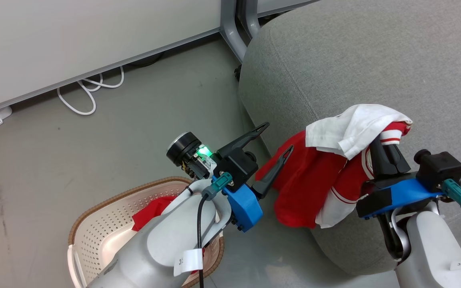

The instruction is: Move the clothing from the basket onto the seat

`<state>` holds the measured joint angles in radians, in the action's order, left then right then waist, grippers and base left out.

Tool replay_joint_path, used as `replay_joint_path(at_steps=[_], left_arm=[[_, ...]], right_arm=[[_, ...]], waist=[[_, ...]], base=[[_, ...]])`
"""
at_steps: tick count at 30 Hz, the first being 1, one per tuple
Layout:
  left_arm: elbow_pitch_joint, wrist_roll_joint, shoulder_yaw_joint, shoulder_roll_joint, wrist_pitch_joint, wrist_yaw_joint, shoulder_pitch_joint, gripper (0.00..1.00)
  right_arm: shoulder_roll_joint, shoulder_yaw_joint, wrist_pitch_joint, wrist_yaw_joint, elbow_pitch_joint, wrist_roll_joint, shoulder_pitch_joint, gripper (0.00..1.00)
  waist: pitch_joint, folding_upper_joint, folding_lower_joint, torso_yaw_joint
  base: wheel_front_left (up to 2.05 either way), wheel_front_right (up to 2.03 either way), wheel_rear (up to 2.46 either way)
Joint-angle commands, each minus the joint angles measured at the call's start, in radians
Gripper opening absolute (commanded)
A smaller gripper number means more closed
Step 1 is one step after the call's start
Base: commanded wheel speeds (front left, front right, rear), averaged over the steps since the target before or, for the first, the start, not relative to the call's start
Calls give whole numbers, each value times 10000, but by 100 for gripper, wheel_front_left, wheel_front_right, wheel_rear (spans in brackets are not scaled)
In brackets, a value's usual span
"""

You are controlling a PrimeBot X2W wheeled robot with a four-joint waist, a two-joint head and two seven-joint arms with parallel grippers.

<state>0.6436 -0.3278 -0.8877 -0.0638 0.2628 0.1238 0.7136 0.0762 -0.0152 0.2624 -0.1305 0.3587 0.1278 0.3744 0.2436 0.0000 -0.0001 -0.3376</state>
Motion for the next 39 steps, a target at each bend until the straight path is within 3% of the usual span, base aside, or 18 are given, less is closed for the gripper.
replay_joint_path(at_steps=[1, 12, 19, 30, 35, 39], left_arm=[[20, -41, -14, -16, 31, 30, -75, 100], [-69, 45, 102, -81, 31, 34, 127, 100], [-233, 248, 150, -293, 30, -31, 533, 100], [-945, 742, 144, -983, -196, -123, 1729, 100], [-1401, 917, 121, -1264, -415, -168, 2179, 100], [-1660, 1002, 102, -1410, -545, -184, 2391, 100]], right_arm=[[27, 42, 38, -5, -108, -52, -92, 0], [-24, 274, 38, -5, -400, -173, 338, 0], [497, 815, 40, -5, -948, -301, 1885, 0], [2327, 3195, 38, -3, -1820, -464, 5164, 0], [3461, 4170, 38, -3, -1412, -366, 6092, 0], [3903, 4576, 37, -3, -953, -384, 6330, 0]], waist=[[15, 0, 1, -26], [184, 0, 1, -78], [1057, 0, 1, -37], [3454, 0, 1, 101], [4326, 0, 1, 103], [4773, 0, 1, 97]], base=[[0, 0, 0], [0, 0, 0], [0, 0, 0], [0, 0, 0], [0, 0, 0], [0, 0, 0]])
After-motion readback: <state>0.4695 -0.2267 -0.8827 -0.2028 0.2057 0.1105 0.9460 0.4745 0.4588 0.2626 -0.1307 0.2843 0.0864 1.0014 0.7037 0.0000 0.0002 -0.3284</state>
